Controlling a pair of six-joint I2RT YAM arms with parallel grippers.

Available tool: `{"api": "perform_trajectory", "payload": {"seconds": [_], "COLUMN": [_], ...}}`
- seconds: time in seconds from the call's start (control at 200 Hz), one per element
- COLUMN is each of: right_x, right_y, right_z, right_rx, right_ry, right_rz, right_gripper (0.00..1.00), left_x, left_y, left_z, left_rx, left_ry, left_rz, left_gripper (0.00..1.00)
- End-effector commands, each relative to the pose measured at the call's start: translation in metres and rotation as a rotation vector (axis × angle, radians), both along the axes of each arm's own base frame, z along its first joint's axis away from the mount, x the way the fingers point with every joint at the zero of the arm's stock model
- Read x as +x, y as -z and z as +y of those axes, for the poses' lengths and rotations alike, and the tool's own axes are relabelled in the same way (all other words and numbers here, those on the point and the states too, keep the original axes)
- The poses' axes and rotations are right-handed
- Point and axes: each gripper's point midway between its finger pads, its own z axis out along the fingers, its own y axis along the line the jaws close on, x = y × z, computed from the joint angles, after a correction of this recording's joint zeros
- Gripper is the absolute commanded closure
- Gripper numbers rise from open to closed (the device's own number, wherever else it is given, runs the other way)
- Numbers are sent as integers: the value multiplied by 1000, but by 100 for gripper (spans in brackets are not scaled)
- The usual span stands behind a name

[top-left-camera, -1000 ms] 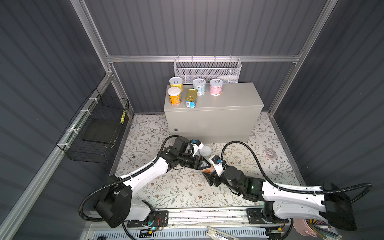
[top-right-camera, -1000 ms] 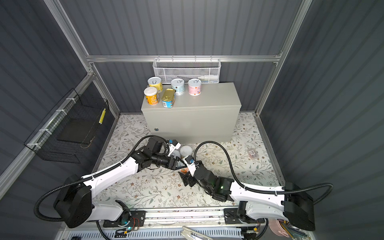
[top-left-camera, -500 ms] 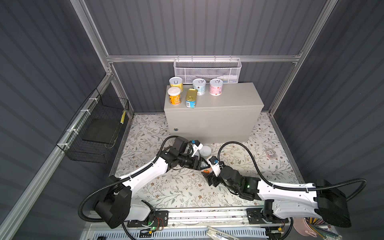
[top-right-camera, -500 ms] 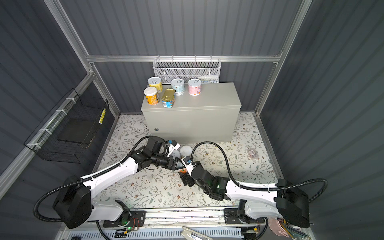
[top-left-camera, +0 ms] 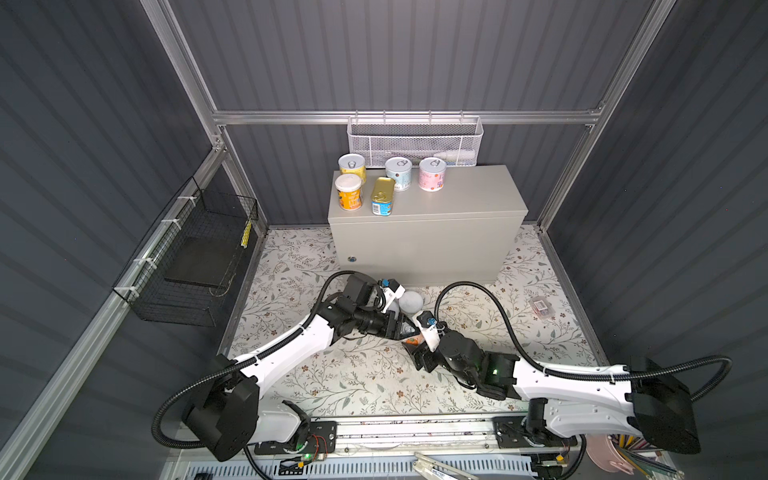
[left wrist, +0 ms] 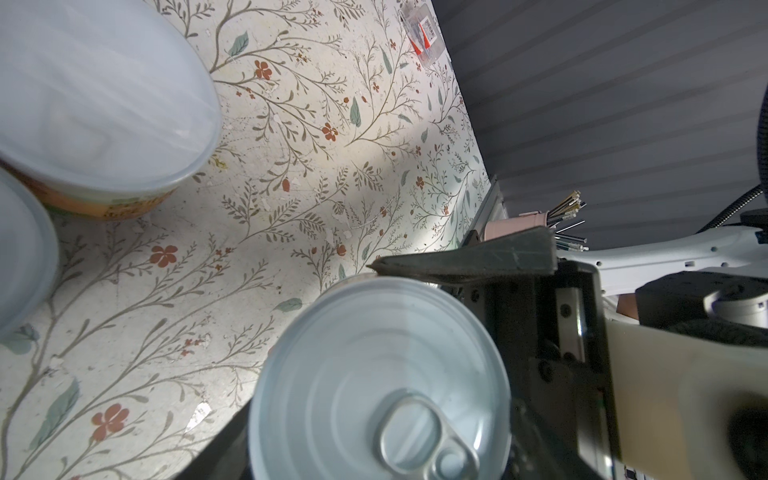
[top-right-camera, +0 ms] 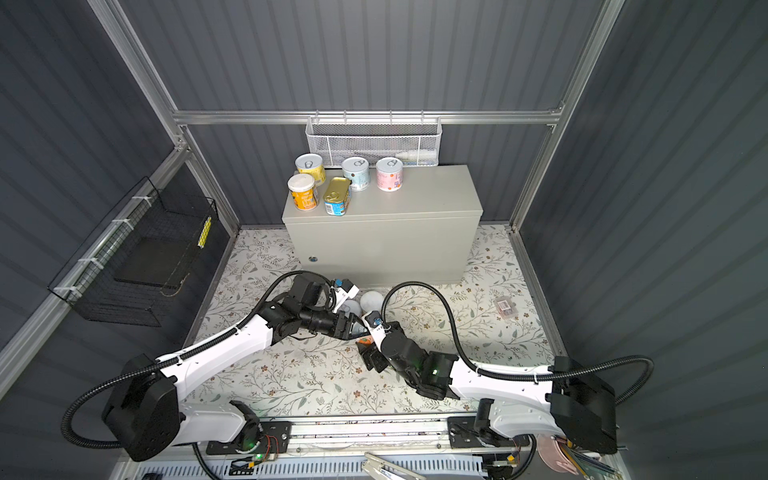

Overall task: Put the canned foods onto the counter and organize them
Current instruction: 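Close the right gripper around the peach can held by the left gripper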

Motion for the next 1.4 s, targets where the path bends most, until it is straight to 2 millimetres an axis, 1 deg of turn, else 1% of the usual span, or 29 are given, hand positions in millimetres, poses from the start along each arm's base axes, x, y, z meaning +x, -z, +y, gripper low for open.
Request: {"api": "perform_trajectory", "payload": {"seconds": [0.0,0.3,0.535,0.66,0.785,0.855,0.996,1.136,1.396], "right_x": [2,5,6,9,12,13,14,14,15], "right_y": [-9,-11,-20,-21,-19,-17,-16,-19,-22], "right_z": [8,12,16,16,14,15,17,18,18], "right_rx": [23,31,66,61,58,44,31,41,62], "right_ry": [-14,-21,-30,-23,-6,-8,-14,-18,-16], "right_rz": [-11,-27,-44,-51,-56,-58,-56,-69,-86], "right_gripper": [16,18,18,16,12,12,17,17,28], "left_x": [0,0,2,2,2,2,3,4,4], "left_y": [-34,-31,-22,-21,-21,-21,-21,-21,-18], "left_z": [-8,-9,-10,-10,-10,-11,-11,-12,-12], "left_rx": [-111,-111,-94,-93,-93,-93,-91,-93,-86], "left_ry": [37,42,36,36,33,32,30,29,27], "left_rz": [-68,-49,-33,-25,-22,-22,-21,-17,-10], "left_gripper": [47,47,47,47,47,47,47,47,47]}}
